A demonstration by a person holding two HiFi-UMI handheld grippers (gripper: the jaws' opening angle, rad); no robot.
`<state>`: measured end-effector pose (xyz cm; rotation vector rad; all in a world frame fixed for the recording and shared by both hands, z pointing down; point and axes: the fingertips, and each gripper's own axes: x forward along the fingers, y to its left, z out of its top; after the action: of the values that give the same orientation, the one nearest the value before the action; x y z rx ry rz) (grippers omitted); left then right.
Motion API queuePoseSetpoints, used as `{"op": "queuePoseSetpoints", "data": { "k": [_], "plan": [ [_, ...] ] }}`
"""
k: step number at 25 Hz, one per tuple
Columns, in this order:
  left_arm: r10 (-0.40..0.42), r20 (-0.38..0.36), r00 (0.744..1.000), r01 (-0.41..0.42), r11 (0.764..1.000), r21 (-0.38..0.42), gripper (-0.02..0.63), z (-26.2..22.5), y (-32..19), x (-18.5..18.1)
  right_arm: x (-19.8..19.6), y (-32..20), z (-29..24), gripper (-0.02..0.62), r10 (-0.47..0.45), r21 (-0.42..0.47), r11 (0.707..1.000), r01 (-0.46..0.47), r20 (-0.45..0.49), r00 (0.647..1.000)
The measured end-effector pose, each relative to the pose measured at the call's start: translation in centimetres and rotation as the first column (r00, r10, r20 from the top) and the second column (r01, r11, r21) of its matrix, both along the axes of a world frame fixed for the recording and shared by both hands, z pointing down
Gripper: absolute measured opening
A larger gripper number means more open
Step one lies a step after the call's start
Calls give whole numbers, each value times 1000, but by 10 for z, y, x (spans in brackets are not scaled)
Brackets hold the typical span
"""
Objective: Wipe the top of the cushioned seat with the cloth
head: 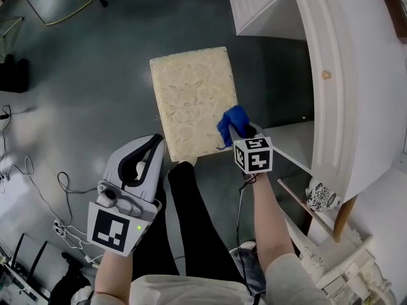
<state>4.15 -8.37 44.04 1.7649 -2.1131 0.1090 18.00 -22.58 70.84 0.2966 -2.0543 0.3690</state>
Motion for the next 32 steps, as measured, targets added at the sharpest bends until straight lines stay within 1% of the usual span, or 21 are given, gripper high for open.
{"op": "queuePoseSetpoints", "data": {
  "k": [3,7,13,22,27,32],
  "plan": [
    [-1,0,1000,1,1000,-1,0,1,6,1,-2,1,0,106,5,13,1000,-4,-13,1000],
    [-1,-4,1000,1,1000,-1,0,3,18,-1,-8,13,-1,104,20,8,1000,-20,0,1000],
    [-29,1,1000,29,999,18,0,-2,41,-4,-34,56,-2,106,-32,1,999,32,20,999],
    [-66,-7,998,66,998,8,0,1,82,-15,-78,130,-1,106,-110,-28,993,111,47,993],
    [-66,-9,998,66,998,9,0,2,94,-16,-94,160,-2,106,-147,-38,988,149,48,988],
    [-59,-17,998,59,998,4,0,3,100,-16,-101,178,-1,106,-214,-14,977,214,29,976]
  ]
}}
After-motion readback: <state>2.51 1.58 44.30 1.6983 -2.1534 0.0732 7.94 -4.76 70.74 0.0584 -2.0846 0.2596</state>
